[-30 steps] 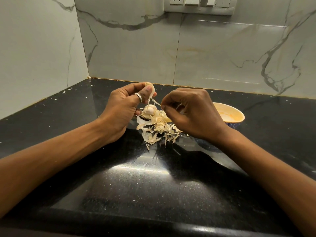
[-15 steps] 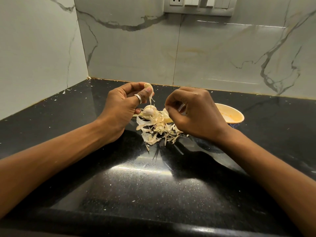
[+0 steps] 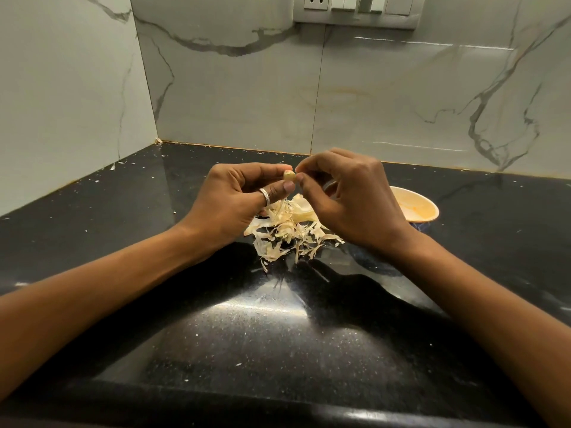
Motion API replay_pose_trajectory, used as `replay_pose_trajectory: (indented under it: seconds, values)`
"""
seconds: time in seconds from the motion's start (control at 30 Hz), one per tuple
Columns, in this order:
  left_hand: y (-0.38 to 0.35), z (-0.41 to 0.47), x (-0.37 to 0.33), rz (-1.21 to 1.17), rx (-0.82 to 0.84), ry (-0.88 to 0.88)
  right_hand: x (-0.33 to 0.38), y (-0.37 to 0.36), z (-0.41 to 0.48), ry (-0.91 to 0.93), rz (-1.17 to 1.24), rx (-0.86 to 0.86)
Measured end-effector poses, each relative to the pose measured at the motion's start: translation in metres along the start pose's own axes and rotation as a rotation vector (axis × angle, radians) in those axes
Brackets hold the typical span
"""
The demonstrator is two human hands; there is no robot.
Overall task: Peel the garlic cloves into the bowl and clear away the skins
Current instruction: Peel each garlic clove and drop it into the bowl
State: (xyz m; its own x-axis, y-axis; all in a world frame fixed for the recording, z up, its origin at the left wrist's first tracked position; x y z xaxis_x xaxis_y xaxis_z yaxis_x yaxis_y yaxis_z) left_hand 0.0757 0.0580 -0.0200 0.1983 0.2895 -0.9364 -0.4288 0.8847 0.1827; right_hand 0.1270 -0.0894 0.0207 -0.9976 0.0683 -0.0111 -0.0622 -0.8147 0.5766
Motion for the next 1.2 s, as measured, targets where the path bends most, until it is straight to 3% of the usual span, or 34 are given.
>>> replay_pose_trajectory:
  seconds: [0.73,1.2]
  values:
    - [-0.005,-0.004,-0.003,-0.002,0.035,-0.029,-0.003,-0.006,-0.003,-0.057,0.020,0.007]
    - [-0.003,-0.001,0.001,-0.055,0.021,0.042,-0.009,-0.004,-0.003,-0.105,0.017,0.016]
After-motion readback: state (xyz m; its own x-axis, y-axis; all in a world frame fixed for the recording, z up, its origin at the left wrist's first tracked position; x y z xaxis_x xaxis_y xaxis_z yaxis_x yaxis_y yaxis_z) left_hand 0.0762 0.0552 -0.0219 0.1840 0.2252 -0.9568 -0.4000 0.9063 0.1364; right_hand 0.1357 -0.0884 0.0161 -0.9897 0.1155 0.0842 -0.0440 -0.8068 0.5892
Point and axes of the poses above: each hand's wrist, its own z-axis towards the middle knuckle, its own y-axis out of the back of the hand, x = y × z, the point moved 8 cm from there along z, towards the middle knuckle, and after that the axes turned 14 degrees about y, right-handed, at the moved point
